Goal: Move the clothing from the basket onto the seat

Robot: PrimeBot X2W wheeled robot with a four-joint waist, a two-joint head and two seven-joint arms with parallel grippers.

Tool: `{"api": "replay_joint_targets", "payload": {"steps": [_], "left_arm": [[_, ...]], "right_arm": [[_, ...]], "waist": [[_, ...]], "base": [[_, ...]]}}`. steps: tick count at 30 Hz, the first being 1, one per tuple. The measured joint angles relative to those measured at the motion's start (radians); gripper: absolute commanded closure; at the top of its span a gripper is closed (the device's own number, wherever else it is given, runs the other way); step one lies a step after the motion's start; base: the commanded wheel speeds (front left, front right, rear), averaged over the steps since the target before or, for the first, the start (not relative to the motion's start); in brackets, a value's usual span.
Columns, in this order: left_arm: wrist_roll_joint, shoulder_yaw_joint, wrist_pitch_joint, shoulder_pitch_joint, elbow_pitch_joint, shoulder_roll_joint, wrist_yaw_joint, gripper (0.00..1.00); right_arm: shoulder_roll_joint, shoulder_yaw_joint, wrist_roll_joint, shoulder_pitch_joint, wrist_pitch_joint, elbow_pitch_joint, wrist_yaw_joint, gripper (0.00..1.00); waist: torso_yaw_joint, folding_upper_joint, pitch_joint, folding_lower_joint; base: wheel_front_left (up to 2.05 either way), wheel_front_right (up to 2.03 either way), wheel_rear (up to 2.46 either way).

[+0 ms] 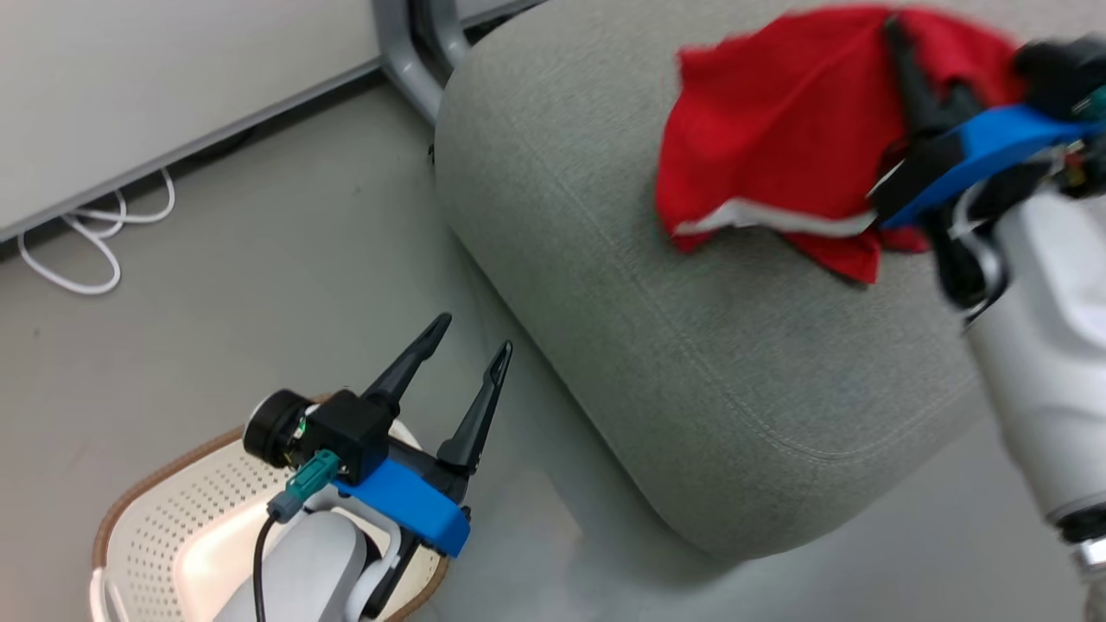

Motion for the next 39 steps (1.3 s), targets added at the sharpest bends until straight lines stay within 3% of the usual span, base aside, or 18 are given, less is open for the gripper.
{"api": "replay_joint_targets", "payload": {"steps": [9, 15, 26, 35, 37, 38, 39], "left_arm": [[0.005, -0.044, 0.0, -0.097, -0.059, 0.029, 0.0, 0.0], [0.02, -0.067, 0.0, -0.137, -0.102, 0.026, 0.0, 0.0], [0.054, -0.067, 0.0, -0.196, -0.152, 0.061, 0.0, 0.0], [0.057, -0.069, 0.0, -0.203, -0.143, 0.05, 0.0, 0.0], [0.054, -0.071, 0.0, -0.203, -0.138, 0.044, 0.0, 0.0], [0.053, -0.072, 0.0, -0.203, -0.136, 0.041, 0.0, 0.0], [0.052, -0.072, 0.0, -0.203, -0.134, 0.038, 0.0, 0.0]], "right_arm": [[-0.188, -0.208, 0.001, -0.182, -0.008, 0.033, 0.0, 1.0], [-0.27, -0.358, -0.022, -0.157, -0.04, 0.037, 0.0, 1.0], [-0.216, -0.484, -0.109, -0.033, -0.058, 0.068, 0.0, 1.0], [-0.17, -0.522, -0.167, 0.003, -0.058, 0.049, 0.0, 0.99], [-0.167, -0.522, -0.173, 0.003, -0.058, 0.049, 0.0, 0.76], [-0.167, -0.52, -0.175, 0.004, -0.058, 0.053, 0.0, 0.53], [-0.167, -0.515, -0.175, 0.005, -0.058, 0.057, 0.0, 0.14]], "waist": [[0.096, 0.0, 0.12, 0.0], [0.18, 0.0, 0.201, 0.0], [0.256, -0.0001, 0.365, 0.0001], [0.27, 0.0, 0.368, 0.0], [0.271, -0.0001, 0.359, 0.0], [0.273, -0.0001, 0.354, 0.0], [0.274, 0.0, 0.348, 0.0]], "base": [[0.0, 0.0, 0.0], [0.0, 0.0, 0.0], [0.0, 0.0, 0.0], [0.0, 0.0, 0.0], [0.0, 0.0, 0.0], [0.0, 0.0, 0.0], [0.0, 0.0, 0.0]]}}
